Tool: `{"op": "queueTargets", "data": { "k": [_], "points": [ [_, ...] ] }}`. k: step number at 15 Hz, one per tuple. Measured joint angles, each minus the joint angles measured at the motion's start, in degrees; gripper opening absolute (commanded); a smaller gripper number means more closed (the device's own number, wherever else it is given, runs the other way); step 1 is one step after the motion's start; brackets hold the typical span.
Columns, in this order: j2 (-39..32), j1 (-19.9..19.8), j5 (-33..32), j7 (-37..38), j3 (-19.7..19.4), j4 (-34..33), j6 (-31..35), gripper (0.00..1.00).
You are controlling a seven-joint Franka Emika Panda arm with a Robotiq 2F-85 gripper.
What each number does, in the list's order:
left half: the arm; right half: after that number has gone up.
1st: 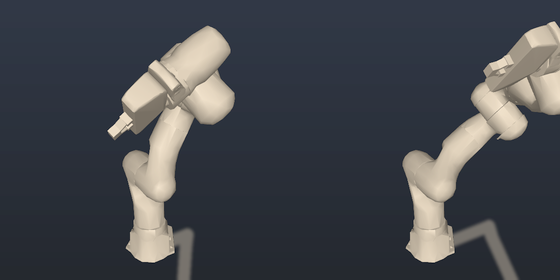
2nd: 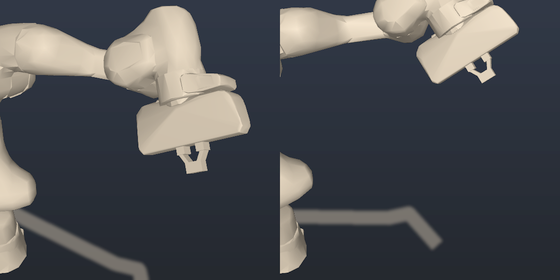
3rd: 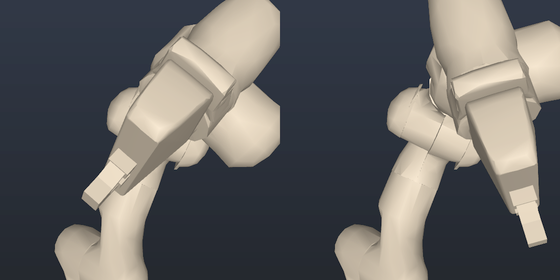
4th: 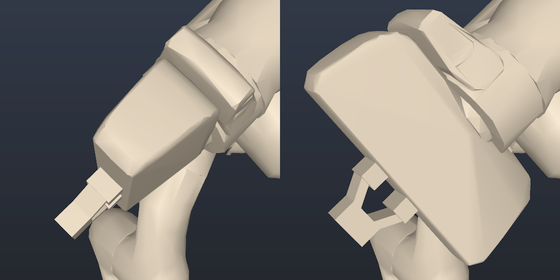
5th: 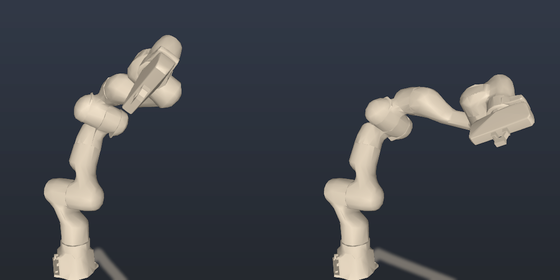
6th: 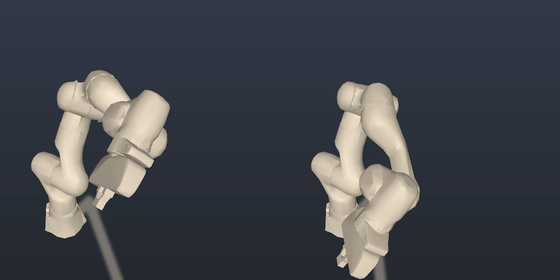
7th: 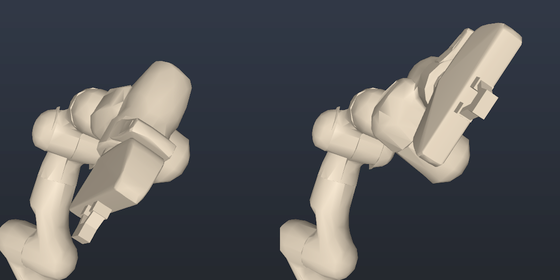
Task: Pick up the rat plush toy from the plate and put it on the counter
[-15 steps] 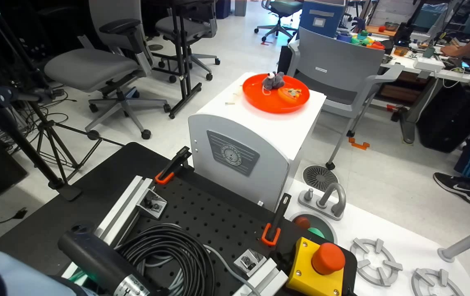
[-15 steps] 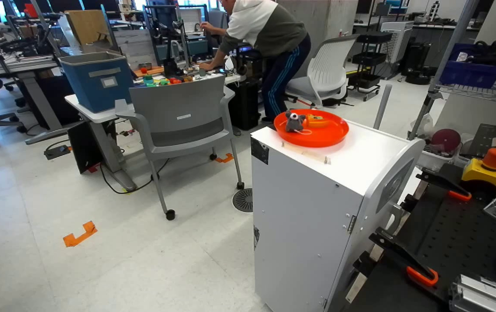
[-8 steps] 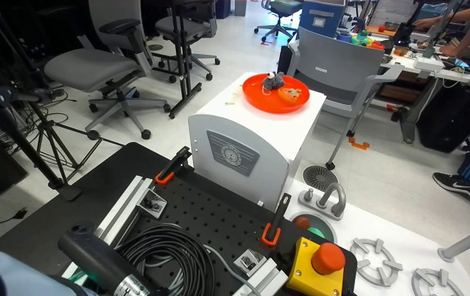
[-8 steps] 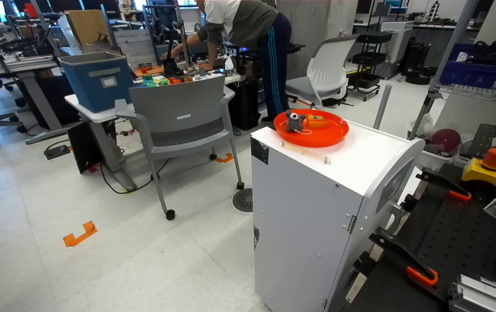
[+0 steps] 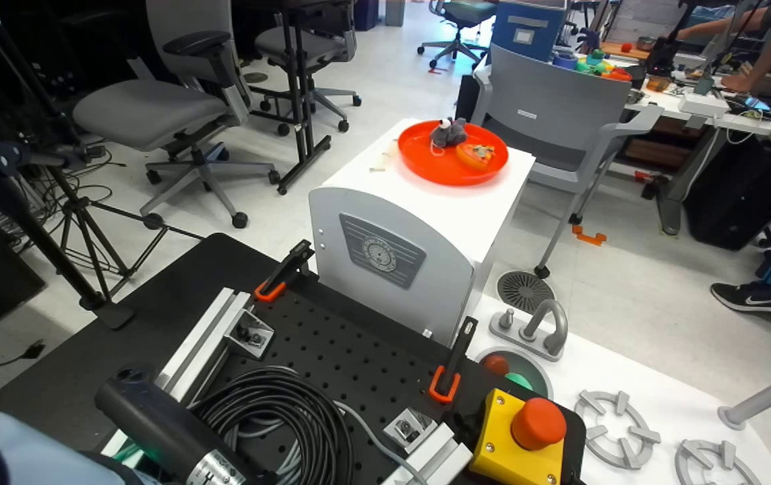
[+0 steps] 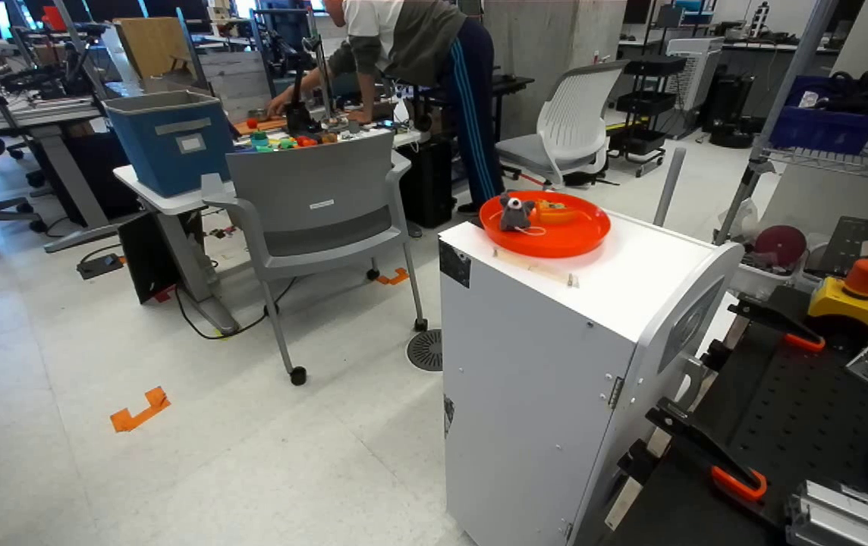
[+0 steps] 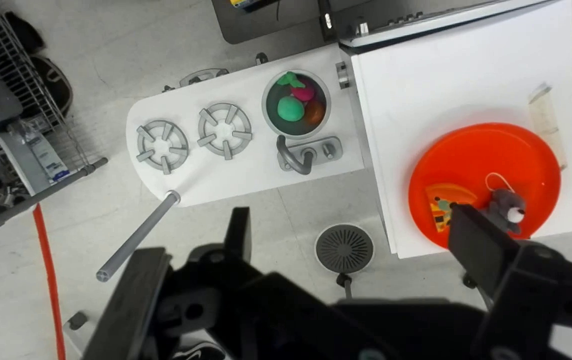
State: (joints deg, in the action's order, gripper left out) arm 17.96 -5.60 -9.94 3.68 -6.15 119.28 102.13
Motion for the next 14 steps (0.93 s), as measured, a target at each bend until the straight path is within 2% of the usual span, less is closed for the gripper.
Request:
{"op": "queueTargets", "data": {
  "k": [5,9,14],
  "points": [
    [-5.8,0.1,0.1,-5.1,0.2,-1.5,-3.8,1.00],
    [-8.6,0.2,1.0,-6.5,0.2,-2.8,-3.5,1.00],
    [-8.4,0.2,7.9,-7.3,0.1,-3.5,-1.8,1.00]
  ]
}}
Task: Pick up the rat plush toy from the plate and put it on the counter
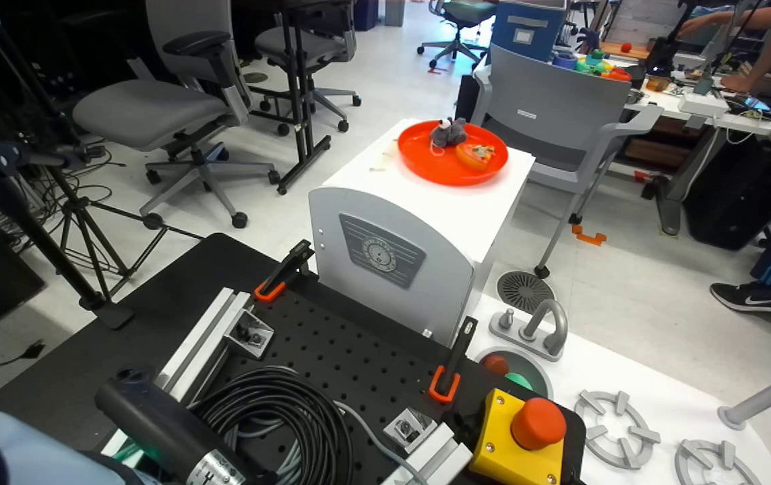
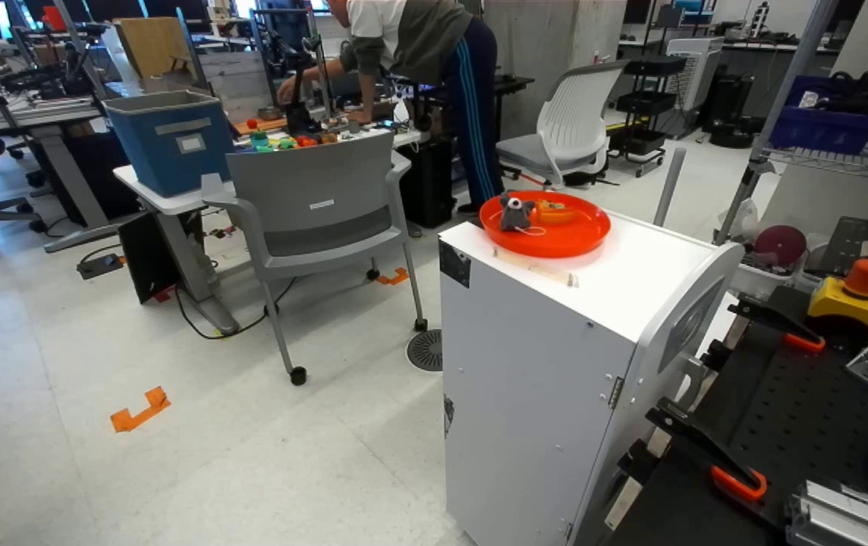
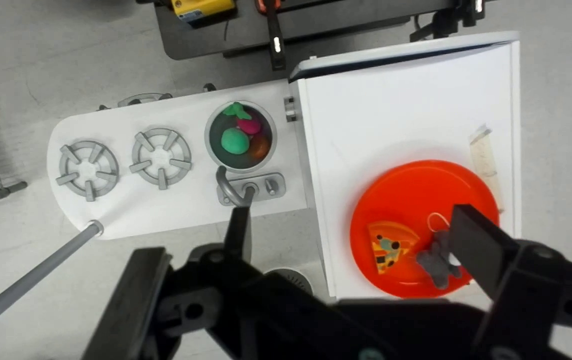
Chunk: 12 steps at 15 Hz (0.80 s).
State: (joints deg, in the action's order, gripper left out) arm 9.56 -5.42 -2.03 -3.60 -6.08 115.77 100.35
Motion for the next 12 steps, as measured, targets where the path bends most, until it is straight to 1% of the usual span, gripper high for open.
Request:
{"op": "queueTargets", "data": {
  "k": [1,3,5,10,11,12],
  "points": [
    [0.2,0.0,1.3,-0.6,-0.1,-0.2,-1.0,1.00],
    [0.8,-0.1,1.6,-1.2,-0.2,-0.9,-6.2,1.00],
    [1.3,-0.1,1.6,-1.4,-0.4,-1.2,-7.5,1.00],
    [1.3,-0.1,1.2,-1.3,-0.3,-0.9,-7.1,1.00],
    [1.3,-0.1,1.2,-0.6,-0.1,-0.6,-5.9,1.00],
    [1.3,-0.1,1.2,1.4,0.1,0.0,-2.9,1.00]
  ]
}}
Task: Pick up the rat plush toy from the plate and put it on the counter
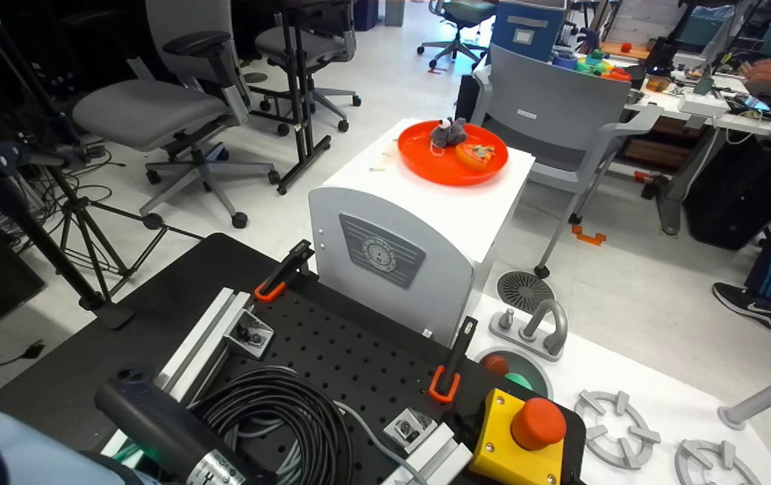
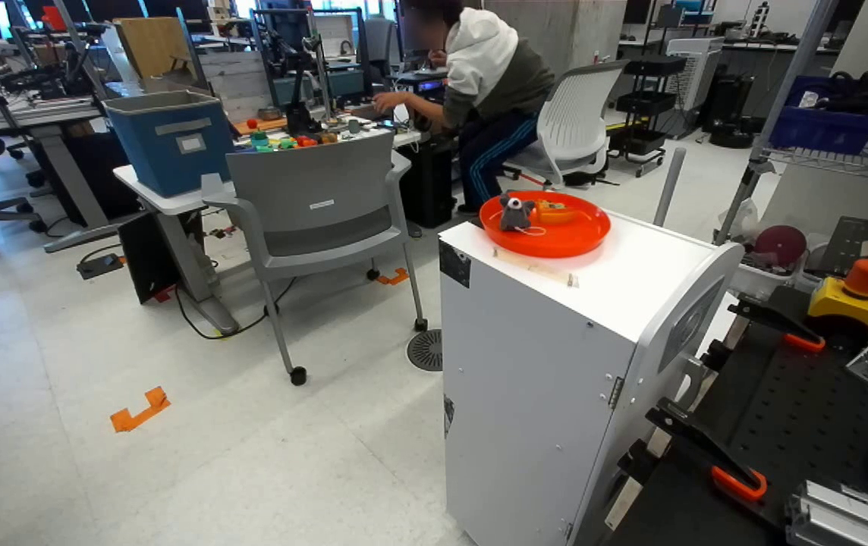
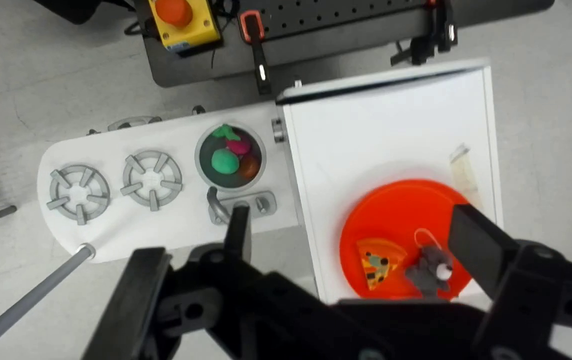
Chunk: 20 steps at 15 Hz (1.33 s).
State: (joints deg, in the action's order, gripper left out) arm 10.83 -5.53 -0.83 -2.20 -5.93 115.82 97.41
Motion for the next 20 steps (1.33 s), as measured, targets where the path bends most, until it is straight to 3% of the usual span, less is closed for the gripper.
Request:
{"op": "queueTargets", "data": {
  "k": [5,8,20],
  "points": [
    [-0.2,0.2,-1.8,11.0,2.8,5.2,19.4,1.00],
    [-1.1,0.5,-3.7,16.0,4.6,8.1,26.9,1.00],
    [-12.7,1.6,-7.2,19.2,5.6,4.3,25.4,1.00]
  ]
}}
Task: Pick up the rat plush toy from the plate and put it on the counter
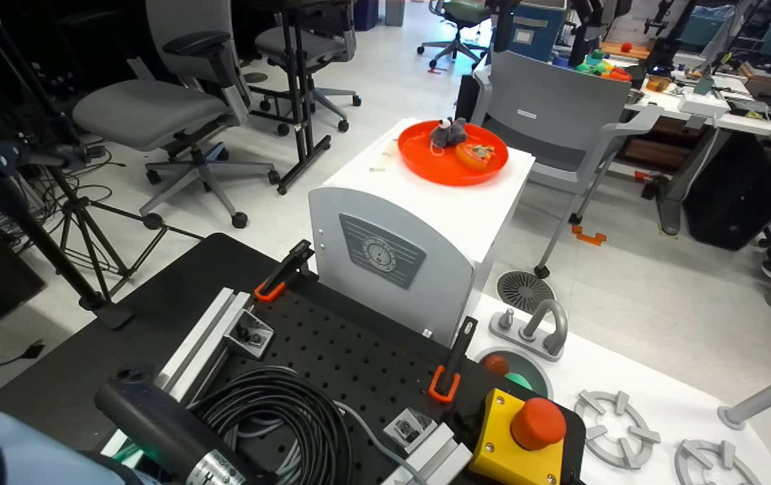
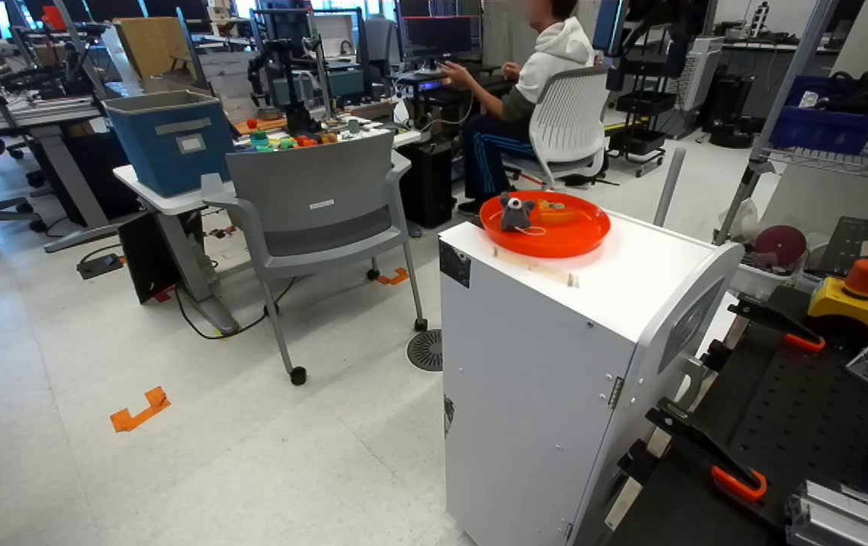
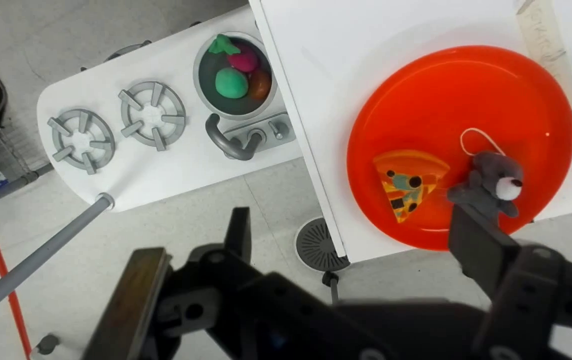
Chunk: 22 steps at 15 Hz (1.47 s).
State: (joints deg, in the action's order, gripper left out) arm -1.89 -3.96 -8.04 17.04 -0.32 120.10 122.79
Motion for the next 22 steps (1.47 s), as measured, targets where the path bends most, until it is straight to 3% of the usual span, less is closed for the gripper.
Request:
{"op": "queueTargets", "data": {
  "k": [8,16,22],
  "points": [
    [-1.6,1.0,0.0,-2.1,0.0,-1.7,-0.5,1.00],
    [-0.7,1.7,2.7,-11.1,-0.1,-2.5,-8.3,1.00],
    [-0.7,1.7,2.8,-9.8,-0.1,-2.3,-6.1,1.00]
  ]
}}
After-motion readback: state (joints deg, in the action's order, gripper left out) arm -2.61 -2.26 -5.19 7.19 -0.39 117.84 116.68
